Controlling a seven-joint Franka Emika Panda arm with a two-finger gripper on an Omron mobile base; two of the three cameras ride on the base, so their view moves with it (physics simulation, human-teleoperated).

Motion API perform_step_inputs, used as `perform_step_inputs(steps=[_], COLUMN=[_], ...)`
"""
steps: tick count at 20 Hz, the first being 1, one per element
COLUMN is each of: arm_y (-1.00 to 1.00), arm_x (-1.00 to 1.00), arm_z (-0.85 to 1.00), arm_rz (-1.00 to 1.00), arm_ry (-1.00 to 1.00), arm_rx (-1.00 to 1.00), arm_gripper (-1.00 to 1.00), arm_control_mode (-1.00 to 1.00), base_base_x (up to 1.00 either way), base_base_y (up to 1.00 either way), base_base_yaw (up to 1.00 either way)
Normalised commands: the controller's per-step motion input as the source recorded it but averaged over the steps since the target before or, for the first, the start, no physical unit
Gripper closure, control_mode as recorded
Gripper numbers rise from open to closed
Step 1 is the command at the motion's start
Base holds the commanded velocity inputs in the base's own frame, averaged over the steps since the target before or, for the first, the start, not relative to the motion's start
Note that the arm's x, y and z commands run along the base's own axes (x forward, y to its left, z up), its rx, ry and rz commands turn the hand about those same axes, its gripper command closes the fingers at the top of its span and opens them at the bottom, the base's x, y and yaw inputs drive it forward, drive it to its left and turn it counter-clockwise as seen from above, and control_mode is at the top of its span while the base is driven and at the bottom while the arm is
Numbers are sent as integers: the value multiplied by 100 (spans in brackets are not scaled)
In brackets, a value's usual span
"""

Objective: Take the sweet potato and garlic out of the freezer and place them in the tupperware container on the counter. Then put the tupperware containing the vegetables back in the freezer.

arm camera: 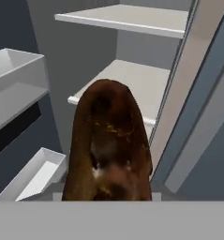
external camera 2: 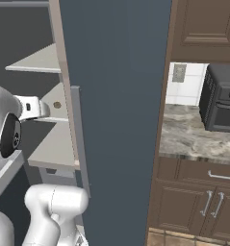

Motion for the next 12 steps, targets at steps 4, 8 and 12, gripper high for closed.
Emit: perform_step_inputs(steps=[4,8,12], arm_y=[-9,-4,-40], arm_x=[-9,0,-16], arm_z=[0,0,0], arm_rz=[0,0,-12], arm_ry=[0,0,0], arm_rx=[0,0,0], arm_gripper=[100,100,100], arm_control_mode=[-100,-100,-100], base_base_x=[0,0,0], base_base_y=[0,0,0], base_base_yaw=[0,0,0])
